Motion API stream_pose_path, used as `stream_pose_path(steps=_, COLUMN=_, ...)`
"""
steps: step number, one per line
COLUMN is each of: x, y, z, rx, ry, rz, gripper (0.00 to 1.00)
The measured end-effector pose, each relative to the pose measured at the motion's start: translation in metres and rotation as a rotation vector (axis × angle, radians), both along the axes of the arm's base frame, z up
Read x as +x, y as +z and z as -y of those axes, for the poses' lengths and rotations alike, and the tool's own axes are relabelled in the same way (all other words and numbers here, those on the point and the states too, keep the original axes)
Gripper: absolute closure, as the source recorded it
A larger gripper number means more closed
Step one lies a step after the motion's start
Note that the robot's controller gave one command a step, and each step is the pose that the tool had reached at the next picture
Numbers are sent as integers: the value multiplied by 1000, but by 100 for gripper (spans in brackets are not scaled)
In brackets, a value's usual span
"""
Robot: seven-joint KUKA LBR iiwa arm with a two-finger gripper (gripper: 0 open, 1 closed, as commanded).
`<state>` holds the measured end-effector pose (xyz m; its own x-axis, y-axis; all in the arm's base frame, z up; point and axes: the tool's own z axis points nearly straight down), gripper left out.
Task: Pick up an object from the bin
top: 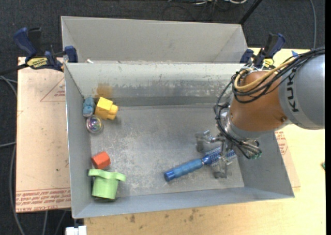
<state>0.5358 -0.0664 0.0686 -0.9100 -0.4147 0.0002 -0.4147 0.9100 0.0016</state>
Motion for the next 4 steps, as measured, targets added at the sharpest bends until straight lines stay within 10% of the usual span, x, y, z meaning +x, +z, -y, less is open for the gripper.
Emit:
stream_pose_path(steps=1, x=0, y=0, z=-1, rx=1, ry=-2, rz=0, gripper=0)
stream_pose_path(steps=2, x=0, y=-1, z=-1, rx=2, ry=-3, rz=0, gripper=100)
stream_pose_path(steps=4, x=2, y=60, z=-2, rx=-1, ry=-7, rz=4, gripper=100)
